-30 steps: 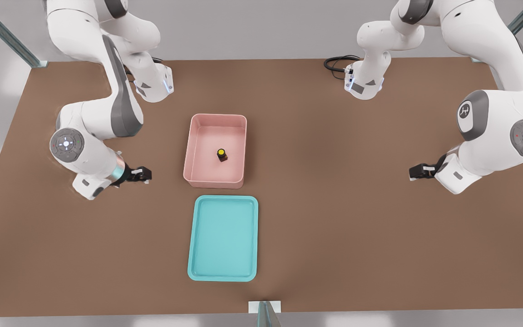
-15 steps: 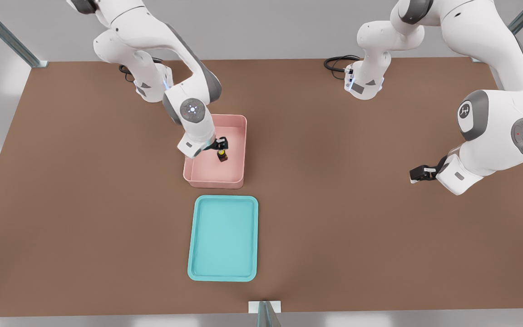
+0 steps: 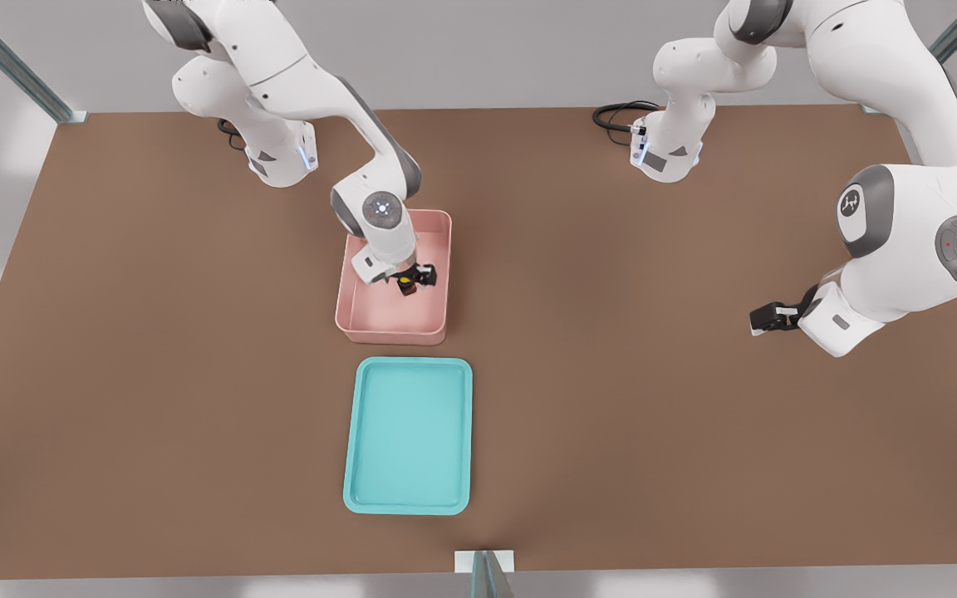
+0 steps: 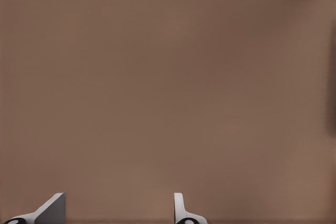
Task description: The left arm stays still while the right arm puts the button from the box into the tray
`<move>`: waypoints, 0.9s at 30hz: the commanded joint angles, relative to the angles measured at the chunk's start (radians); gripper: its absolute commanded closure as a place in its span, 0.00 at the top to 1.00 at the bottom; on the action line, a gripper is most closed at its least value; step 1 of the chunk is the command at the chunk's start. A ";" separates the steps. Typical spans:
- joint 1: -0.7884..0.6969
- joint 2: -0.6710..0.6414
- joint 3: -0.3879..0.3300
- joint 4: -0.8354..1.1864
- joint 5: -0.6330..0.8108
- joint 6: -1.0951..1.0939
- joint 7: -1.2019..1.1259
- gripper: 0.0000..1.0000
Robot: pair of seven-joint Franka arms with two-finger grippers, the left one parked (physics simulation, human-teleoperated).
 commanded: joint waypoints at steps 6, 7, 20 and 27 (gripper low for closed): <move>0.028 0.014 0.001 -0.010 0.002 0.102 0.295 1.00; 0.032 0.011 0.001 -0.018 0.002 0.100 0.297 1.00; 0.026 -0.011 0.001 -0.090 -0.007 0.099 0.285 1.00; 0.022 -0.006 0.000 -0.093 -0.007 0.103 0.285 0.76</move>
